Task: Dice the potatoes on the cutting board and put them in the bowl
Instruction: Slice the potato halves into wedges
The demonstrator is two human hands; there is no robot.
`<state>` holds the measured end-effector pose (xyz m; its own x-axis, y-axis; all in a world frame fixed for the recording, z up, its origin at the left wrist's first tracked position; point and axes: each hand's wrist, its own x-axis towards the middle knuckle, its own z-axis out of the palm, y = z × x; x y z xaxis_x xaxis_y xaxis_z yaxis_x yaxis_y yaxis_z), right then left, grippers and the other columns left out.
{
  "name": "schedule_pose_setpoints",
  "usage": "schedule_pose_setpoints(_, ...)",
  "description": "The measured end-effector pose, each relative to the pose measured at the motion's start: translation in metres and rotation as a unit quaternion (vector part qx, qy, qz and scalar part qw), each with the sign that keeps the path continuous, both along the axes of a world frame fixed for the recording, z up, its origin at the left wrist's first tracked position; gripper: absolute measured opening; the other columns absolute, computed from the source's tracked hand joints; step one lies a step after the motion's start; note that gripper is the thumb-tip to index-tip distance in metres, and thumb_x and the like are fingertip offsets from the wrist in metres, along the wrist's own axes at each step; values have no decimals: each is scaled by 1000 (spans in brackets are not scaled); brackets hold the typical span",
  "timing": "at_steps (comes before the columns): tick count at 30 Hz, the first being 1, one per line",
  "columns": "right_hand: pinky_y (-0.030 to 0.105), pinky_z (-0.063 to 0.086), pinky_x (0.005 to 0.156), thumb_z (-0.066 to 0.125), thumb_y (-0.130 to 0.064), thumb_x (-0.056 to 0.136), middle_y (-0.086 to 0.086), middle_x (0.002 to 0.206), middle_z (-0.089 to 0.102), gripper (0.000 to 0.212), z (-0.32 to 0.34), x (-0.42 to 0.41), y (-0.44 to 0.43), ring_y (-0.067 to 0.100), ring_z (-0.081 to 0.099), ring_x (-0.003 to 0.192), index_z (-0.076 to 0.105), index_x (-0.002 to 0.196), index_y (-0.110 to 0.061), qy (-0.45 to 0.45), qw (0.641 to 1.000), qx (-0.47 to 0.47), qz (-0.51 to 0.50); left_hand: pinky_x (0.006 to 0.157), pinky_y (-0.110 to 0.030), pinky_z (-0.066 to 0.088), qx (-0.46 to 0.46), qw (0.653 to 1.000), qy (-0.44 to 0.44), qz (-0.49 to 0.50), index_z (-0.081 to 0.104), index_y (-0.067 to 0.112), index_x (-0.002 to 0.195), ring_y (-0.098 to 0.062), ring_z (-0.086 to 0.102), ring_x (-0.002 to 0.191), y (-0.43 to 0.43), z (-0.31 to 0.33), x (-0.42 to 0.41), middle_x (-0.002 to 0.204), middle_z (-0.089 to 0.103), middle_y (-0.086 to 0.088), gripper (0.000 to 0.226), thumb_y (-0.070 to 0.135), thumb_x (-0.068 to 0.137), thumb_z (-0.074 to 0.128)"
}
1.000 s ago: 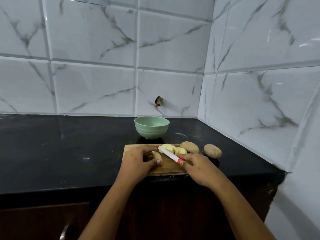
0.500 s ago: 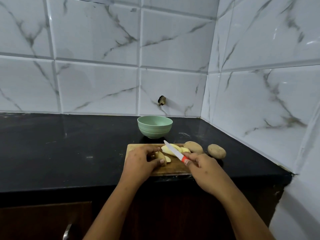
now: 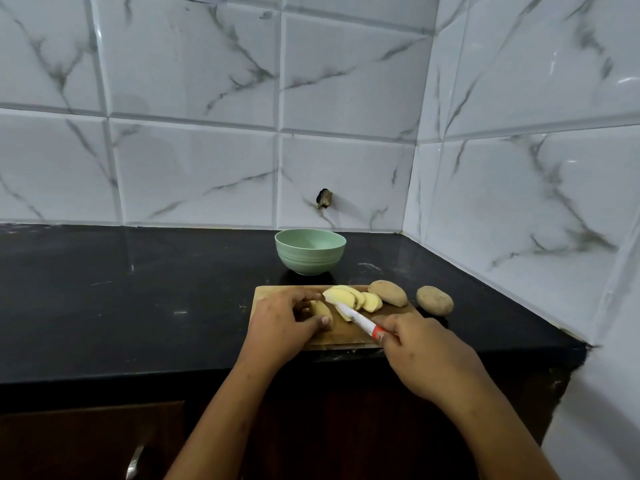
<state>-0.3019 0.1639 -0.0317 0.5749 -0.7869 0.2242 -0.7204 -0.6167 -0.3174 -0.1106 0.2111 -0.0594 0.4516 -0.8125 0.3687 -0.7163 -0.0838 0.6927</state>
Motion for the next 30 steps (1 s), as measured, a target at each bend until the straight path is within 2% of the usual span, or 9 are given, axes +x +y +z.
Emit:
schedule_pose_setpoints(2, 24, 47, 61, 33, -38, 103, -13, 96, 60, 34, 1, -1, 1, 5, 55, 77, 51, 131, -40, -19, 1000, -16, -9, 84, -16, 43, 2, 1000, 0, 1, 63, 34, 118, 3, 54, 97, 0, 0, 0, 112, 65, 10, 40, 33, 79, 74)
schedule_pose_setpoints(4, 26, 50, 66, 35, -39, 102, -14, 98, 60, 35, 2, 2, 6, 5, 56, 80, 49, 135, -40, -52, 999, 7, 6, 84, -16, 43, -1, 1000, 1, 1, 63, 34, 119, 3, 54, 96, 0, 0, 0, 112, 65, 10, 42, 33, 79, 74)
schedule_pose_setpoints(7, 26, 49, 63, 37, -38, 102, -16, 88, 55, 37, -2, 11, 13, 6, 55, 74, 46, 138, -42, -72, 997, 10, 26, 83, -15, 42, -1, 1000, -5, 6, 61, 33, 122, 3, 54, 96, -1, -1, 0, 114, 65, 10, 45, 34, 79, 74)
schedule_pose_setpoints(11, 28, 48, 63, 36, -36, 102, -13, 95, 61, 36, -8, 16, 18, 7, 56, 77, 47, 136, -41, -80, 996, -2, 25, 85, -15, 42, -2, 1000, -13, 11, 60, 30, 126, 0, 55, 101, -2, -1, -1, 118, 64, 10, 47, 33, 80, 73)
schedule_pose_setpoints(14, 24, 42, 54, 33, -35, 102, -11, 92, 60, 37, -9, 20, 23, 6, 54, 72, 43, 138, -39, -53, 998, -39, 15, 87, -15, 41, 3, 1000, -21, 10, 60, 28, 126, -2, 56, 107, -3, -1, 1, 123, 63, 10, 46, 33, 81, 72)
schedule_pose_setpoints(18, 27, 43, 56, 38, -24, 101, -4, 102, 62, 46, -11, 33, 27, 13, 58, 79, 30, 145, -34, 26, 993, -112, 1, 93, -20, 42, 17, 1000, -22, 6, 59, 27, 127, -5, 55, 112, -4, 0, 1, 124, 62, 9, 46, 30, 83, 71)
schedule_pose_setpoints(21, 25, 30, 48, 41, -17, 100, 0, 107, 62, 51, -8, 44, 22, 16, 54, 79, 25, 148, -29, 86, 987, -136, -1, 89, -14, 38, 14, 1000, -21, -8, 59, 25, 127, -4, 55, 111, -2, 1, 1, 124, 62, 9, 46, 26, 83, 72)
schedule_pose_setpoints(25, 30, 37, 61, 42, -11, 99, 3, 111, 61, 54, -4, 59, 20, 20, 60, 94, 26, 149, -21, 129, 982, -136, 6, 82, -3, 31, -4, 999, -31, -19, 62, 20, 125, 0, 52, 104, -1, 1, 0, 125, 61, 9, 44, 17, 82, 72)
schedule_pose_setpoints(30, 31, 39, 62, 44, -11, 98, 3, 109, 61, 50, -6, 57, 19, 20, 61, 94, 33, 145, -22, 142, 981, -130, 16, 86, -7, 35, -11, 999, -29, -15, 63, 19, 124, -5, 57, 109, -1, -1, -2, 124, 63, 7, 43, 16, 82, 72)
